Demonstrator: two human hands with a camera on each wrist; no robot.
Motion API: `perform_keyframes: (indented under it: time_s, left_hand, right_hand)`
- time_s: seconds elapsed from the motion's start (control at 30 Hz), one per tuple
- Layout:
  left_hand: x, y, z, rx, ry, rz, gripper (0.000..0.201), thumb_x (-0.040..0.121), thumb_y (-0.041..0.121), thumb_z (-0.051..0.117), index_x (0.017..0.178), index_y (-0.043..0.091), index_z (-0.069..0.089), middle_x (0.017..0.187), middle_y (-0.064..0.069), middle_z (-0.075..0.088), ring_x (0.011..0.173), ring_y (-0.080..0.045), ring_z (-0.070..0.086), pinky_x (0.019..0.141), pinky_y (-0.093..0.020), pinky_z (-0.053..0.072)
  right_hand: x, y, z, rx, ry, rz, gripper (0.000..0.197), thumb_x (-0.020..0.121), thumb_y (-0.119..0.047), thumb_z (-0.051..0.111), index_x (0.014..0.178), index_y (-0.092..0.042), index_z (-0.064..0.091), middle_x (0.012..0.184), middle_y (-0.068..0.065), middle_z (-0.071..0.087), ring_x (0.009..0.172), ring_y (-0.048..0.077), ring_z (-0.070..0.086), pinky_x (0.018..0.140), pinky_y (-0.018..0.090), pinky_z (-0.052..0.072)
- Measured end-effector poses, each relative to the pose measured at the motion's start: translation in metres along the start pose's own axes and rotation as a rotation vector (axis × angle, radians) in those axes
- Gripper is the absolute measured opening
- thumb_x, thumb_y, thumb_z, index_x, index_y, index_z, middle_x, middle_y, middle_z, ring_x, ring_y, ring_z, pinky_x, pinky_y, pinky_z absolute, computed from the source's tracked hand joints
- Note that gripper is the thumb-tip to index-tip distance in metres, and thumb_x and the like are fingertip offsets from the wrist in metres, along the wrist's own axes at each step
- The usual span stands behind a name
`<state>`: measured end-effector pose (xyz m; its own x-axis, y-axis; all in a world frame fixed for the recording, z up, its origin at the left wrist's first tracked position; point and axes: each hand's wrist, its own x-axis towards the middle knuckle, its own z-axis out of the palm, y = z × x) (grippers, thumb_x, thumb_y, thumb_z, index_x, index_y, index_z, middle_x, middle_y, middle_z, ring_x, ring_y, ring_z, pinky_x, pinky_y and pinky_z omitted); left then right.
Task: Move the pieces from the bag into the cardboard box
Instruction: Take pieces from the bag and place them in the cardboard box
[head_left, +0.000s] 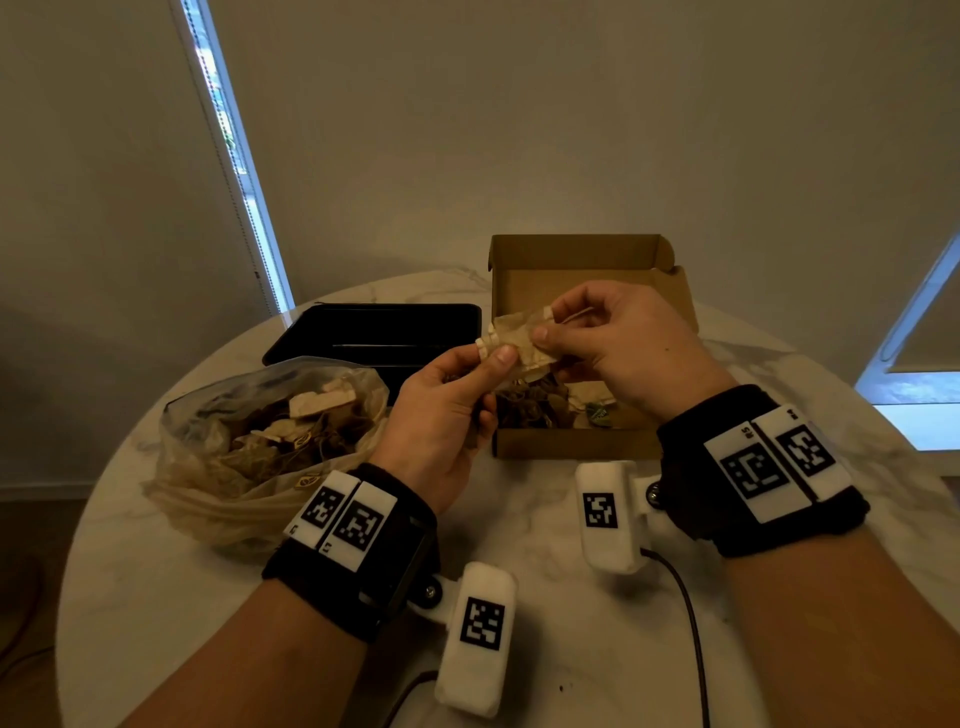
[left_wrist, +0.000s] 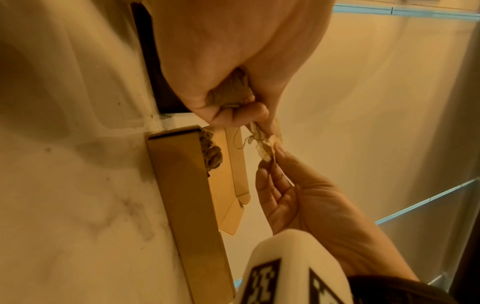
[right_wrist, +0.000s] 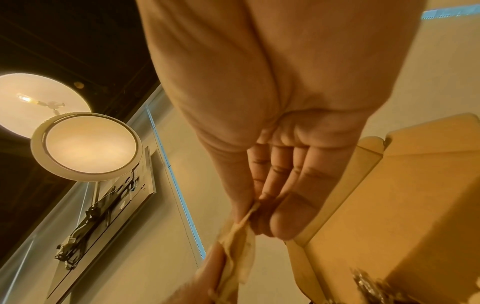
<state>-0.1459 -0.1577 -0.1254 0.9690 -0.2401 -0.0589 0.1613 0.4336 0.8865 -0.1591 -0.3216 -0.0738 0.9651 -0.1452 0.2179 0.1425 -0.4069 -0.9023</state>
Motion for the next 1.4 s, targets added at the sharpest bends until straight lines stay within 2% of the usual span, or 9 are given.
perform_keyframes:
  time_s: [0.27, 0.5, 0.57, 0.7, 0.83, 1.0, 1.1, 1.3, 1.4]
  left_hand:
    - [0.000, 0.000, 0.000, -0.010, 0.110, 0.008, 0.012, 0.092, 0.023, 0.072, 0.101, 0.015, 0.072, 0.083, 0.002, 0.068, 0.051, -0.001, 0.049, 0.045, -0.011, 0.043]
    - [0.000, 0.001, 0.000, -0.021, 0.165, -0.009, 0.012, 0.092, 0.023, 0.072, 0.100, 0.014, 0.071, 0.085, -0.001, 0.068, 0.051, -0.001, 0.050, 0.044, -0.011, 0.043]
    - [0.001, 0.000, 0.000, -0.018, 0.165, -0.017, 0.012, 0.092, 0.023, 0.073, 0.100, 0.014, 0.072, 0.085, -0.001, 0.068, 0.050, -0.001, 0.050, 0.044, -0.012, 0.044]
    - [0.002, 0.000, -0.001, -0.003, 0.162, -0.028, 0.014, 0.091, 0.024, 0.073, 0.102, 0.015, 0.073, 0.091, -0.003, 0.069, 0.051, -0.002, 0.052, 0.044, -0.012, 0.045]
    - [0.002, -0.001, -0.001, 0.012, 0.160, -0.028, 0.015, 0.091, 0.025, 0.074, 0.101, 0.015, 0.073, 0.089, -0.002, 0.069, 0.050, -0.001, 0.051, 0.044, -0.012, 0.044]
    - [0.002, -0.001, -0.001, 0.024, 0.144, -0.043, 0.022, 0.090, 0.026, 0.075, 0.108, 0.013, 0.073, 0.083, 0.000, 0.070, 0.049, -0.001, 0.052, 0.044, -0.013, 0.045]
    - [0.002, -0.001, -0.001, 0.029, 0.134, -0.053, 0.024, 0.090, 0.025, 0.076, 0.111, 0.014, 0.073, 0.081, 0.002, 0.070, 0.050, -0.001, 0.052, 0.046, -0.013, 0.045]
    - [0.001, -0.001, 0.000, 0.038, 0.096, -0.059, 0.028, 0.090, 0.023, 0.075, 0.116, 0.013, 0.073, 0.080, 0.003, 0.068, 0.051, -0.002, 0.052, 0.046, -0.013, 0.045]
    - [0.000, -0.001, 0.002, 0.070, 0.056, -0.062, 0.028, 0.090, 0.024, 0.074, 0.116, 0.012, 0.073, 0.083, 0.002, 0.067, 0.052, -0.001, 0.051, 0.047, -0.012, 0.045]
  right_hand:
    - [-0.001, 0.000, -0.015, -0.060, 0.137, 0.047, 0.005, 0.094, -0.018, 0.072, 0.092, -0.016, 0.067, 0.087, 0.003, 0.071, 0.066, 0.012, 0.067, 0.055, 0.021, 0.057]
    - [0.000, 0.012, -0.041, -0.360, 0.068, 0.316, 0.005, 0.091, -0.014, 0.074, 0.092, -0.011, 0.070, 0.085, 0.005, 0.070, 0.065, 0.012, 0.059, 0.052, 0.024, 0.041]
    - [0.001, 0.014, -0.038, -0.448, 0.024, 0.370, 0.006, 0.090, -0.014, 0.075, 0.092, -0.011, 0.071, 0.092, 0.007, 0.071, 0.073, 0.017, 0.060, 0.057, 0.027, 0.042]
    - [0.008, 0.020, -0.031, -0.553, -0.009, 0.454, 0.018, 0.088, -0.016, 0.078, 0.102, -0.004, 0.075, 0.104, 0.013, 0.073, 0.101, 0.029, 0.069, 0.092, 0.042, 0.057]
    - [0.010, 0.027, -0.031, -0.613, -0.043, 0.509, 0.026, 0.087, -0.027, 0.078, 0.102, -0.006, 0.075, 0.102, 0.012, 0.074, 0.096, 0.028, 0.070, 0.092, 0.044, 0.058]
    - [0.012, 0.032, -0.036, -0.587, -0.002, 0.420, 0.033, 0.090, -0.035, 0.072, 0.104, -0.005, 0.074, 0.097, 0.016, 0.074, 0.083, 0.024, 0.067, 0.078, 0.040, 0.057]
    - [0.009, 0.027, -0.030, -0.763, -0.124, 0.453, 0.040, 0.098, -0.047, 0.058, 0.105, -0.010, 0.071, 0.086, 0.006, 0.065, 0.073, 0.018, 0.058, 0.060, 0.032, 0.046]
    - [0.007, 0.027, -0.031, -0.669, -0.100, 0.355, 0.043, 0.097, -0.046, 0.059, 0.102, -0.006, 0.072, 0.096, 0.013, 0.072, 0.076, 0.020, 0.060, 0.067, 0.031, 0.047]
    - [0.001, 0.012, -0.028, -0.584, -0.046, 0.220, 0.036, 0.100, -0.055, 0.052, 0.101, -0.024, 0.070, 0.093, -0.001, 0.071, 0.081, 0.011, 0.064, 0.062, 0.027, 0.042]
